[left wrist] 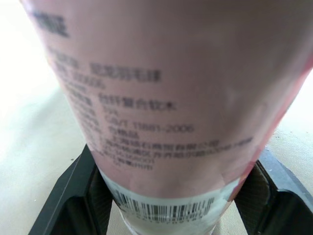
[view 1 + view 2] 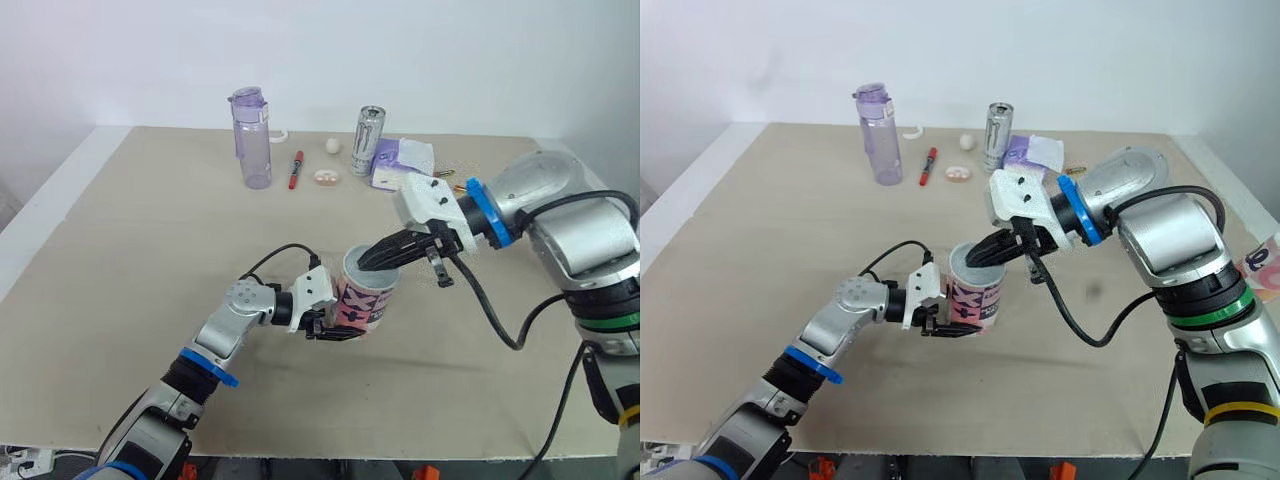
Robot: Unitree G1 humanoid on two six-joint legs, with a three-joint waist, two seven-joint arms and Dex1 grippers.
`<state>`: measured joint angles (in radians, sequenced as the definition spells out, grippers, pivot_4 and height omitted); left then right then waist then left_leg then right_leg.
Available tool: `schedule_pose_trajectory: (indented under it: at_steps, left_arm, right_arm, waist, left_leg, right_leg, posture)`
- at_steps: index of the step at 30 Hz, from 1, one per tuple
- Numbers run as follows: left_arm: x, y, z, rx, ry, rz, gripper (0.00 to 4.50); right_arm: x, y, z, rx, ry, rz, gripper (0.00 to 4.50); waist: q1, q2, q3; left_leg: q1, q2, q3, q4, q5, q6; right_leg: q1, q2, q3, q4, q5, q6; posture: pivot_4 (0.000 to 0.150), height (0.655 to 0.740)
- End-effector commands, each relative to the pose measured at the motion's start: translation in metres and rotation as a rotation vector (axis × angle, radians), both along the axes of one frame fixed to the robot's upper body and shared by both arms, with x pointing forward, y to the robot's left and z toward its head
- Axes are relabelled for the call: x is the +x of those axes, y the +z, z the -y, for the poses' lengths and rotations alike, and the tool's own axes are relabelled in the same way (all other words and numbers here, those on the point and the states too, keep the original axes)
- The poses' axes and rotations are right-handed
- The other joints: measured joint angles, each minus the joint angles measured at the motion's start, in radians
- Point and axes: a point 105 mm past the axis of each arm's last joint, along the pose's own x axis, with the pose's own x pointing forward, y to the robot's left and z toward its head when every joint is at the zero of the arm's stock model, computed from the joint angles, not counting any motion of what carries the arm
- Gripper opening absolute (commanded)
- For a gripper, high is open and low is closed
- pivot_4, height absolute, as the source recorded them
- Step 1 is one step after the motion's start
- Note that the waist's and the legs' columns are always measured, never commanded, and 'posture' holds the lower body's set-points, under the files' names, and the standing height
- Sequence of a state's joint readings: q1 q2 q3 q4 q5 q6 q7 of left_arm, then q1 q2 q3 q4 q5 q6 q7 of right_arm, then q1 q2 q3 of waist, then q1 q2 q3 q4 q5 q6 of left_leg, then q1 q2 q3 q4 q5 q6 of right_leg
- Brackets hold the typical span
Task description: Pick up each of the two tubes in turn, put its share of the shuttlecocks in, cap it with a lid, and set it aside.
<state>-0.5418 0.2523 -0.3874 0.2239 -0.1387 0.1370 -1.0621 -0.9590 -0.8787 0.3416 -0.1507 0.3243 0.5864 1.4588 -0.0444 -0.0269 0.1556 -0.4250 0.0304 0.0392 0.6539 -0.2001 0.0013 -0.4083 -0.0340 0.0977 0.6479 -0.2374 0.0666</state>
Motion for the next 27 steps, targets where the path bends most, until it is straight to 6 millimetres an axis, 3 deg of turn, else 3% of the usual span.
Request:
schedule_pose_trajectory:
  at_steps: [1, 7, 10, 17, 20, 23, 27]
  left_arm:
    - [0.011, -0.012, -0.014, 0.058, 0.089, -0.02, 2.94]
    - [0.011, -0.011, -0.013, 0.054, 0.09, -0.018, 2.94]
    - [0.012, -0.011, -0.014, 0.053, 0.095, -0.017, 2.94]
    - [0.013, -0.007, -0.02, 0.05, 0.102, 0.004, 2.94]
    - [0.013, -0.005, -0.02, 0.044, 0.101, 0.007, 2.94]
    - [0.012, -0.003, -0.019, 0.035, 0.09, 0.014, 2.94]
    - [0.009, 0.006, -0.015, -0.021, 0.066, 0.01, 2.94]
  right_arm:
    - [0.006, -0.02, 0.007, -0.1, -0.052, -0.04, 0.06]
    - [0.005, -0.031, 0.008, -0.142, -0.051, -0.06, 0.06]
    - [0.006, -0.024, 0.007, -0.08, -0.073, -0.076, 0.06]
    - [0.007, 0.067, 0.049, 0.4, -0.247, -0.072, 0.06]
    - [0.003, 0.082, 0.067, 0.543, -0.309, -0.074, 0.06]
    - [0.0, 0.063, 0.093, 0.656, -0.441, -0.089, 0.06]
    - [-0.015, -0.005, 0.101, 0.562, -0.532, -0.077, 0.06]
  waist:
    - [0.0, -0.001, -0.001]
    - [-0.001, -0.002, -0.002]
    - [-0.001, -0.004, -0.003]
    - [0.0, -0.005, -0.001]
    - [0.001, -0.003, 0.0]
    - [0.0, -0.004, 0.0]
    - [0.014, -0.005, -0.001]
  left_leg:
    - [0.001, 0.0, 0.0, 0.0, 0.0, 0.0]
    - [0.003, 0.001, 0.0, 0.0, 0.0, 0.0]
    - [0.003, 0.001, 0.0, 0.0, 0.0, 0.0]
    - [0.0, 0.001, 0.0, -0.001, 0.0, 0.0]
    - [-0.003, 0.001, 0.0, -0.001, 0.001, 0.001]
    - [-0.007, 0.0, 0.0, -0.003, 0.0, 0.0]
    - [-0.009, 0.0, -0.003, -0.003, 0.0, 0.0]
  right_leg:
    - [0.0, 0.0, 0.0, 0.0, 0.0, 0.0]
    - [-0.001, -0.003, -0.002, 0.0, 0.0, -0.001]
    - [-0.001, -0.003, -0.003, -0.001, 0.0, -0.001]
    - [0.0, -0.007, -0.008, -0.001, 0.002, -0.003]
    - [-0.003, -0.009, -0.009, -0.001, 0.004, -0.004]
    - [-0.007, -0.006, -0.011, -0.002, 0.005, -0.007]
    - [-0.004, -0.005, -0.016, -0.002, 0.001, -0.006]
  posture:
    - [0.15, 0.74]
    - [0.15, 0.74]
    - [0.15, 0.74]
    - [0.15, 0.74]
    - [0.15, 0.74]
    - [0.15, 0.74]
    - [0.15, 0.74]
